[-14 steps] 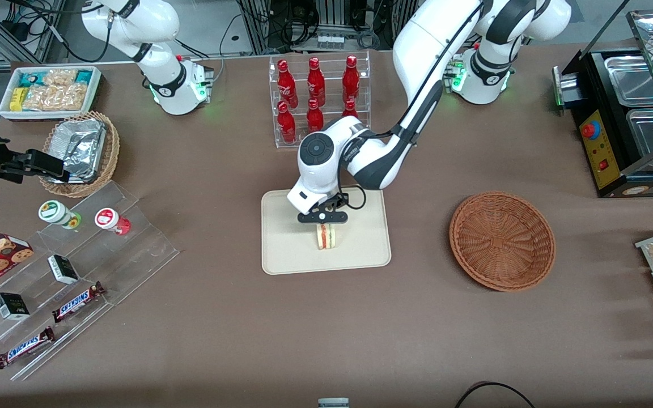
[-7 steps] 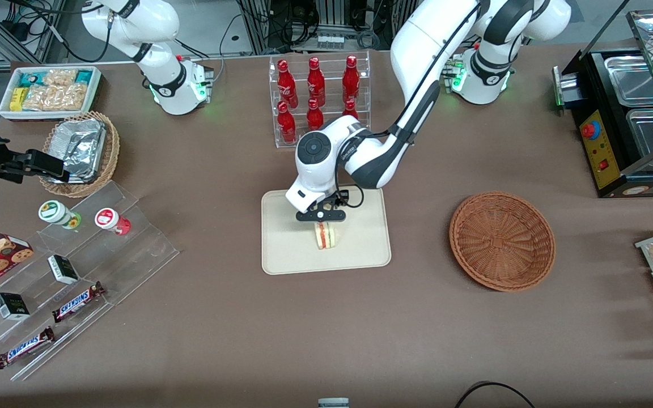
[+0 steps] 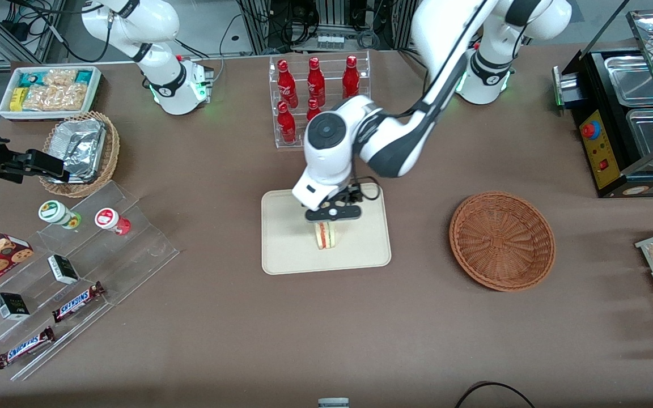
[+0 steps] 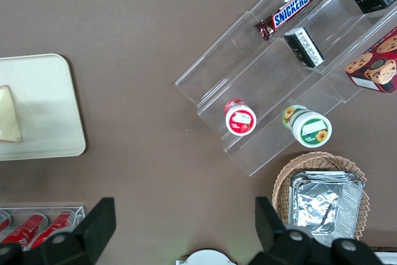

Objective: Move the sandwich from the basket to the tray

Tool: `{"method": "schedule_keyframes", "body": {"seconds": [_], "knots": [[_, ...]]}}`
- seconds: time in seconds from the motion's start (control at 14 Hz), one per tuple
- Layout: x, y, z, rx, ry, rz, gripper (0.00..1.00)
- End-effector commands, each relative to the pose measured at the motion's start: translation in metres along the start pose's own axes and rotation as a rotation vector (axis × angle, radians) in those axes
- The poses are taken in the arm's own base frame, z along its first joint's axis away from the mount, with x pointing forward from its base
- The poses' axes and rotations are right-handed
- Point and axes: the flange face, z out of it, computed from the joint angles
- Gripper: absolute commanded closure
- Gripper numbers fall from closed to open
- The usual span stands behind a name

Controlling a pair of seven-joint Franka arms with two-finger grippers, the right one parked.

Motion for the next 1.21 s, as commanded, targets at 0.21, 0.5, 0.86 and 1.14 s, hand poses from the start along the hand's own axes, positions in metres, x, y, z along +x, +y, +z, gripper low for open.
{"method": "schedule_keyframes", "body": {"seconds": [0.21,0.5,0.86,1.14], "knots": [[0.038,-0.104,-0.101,0.072,-0.044,-0.073,0.01],[0.063,-0.192,-0.15,0.09,-0.081,-0.012,0.01],[0.066,-0.289,-0.19,0.061,-0.087,0.071,0.01],[0.064,-0.35,-0.205,0.029,-0.1,0.104,0.01]]}}
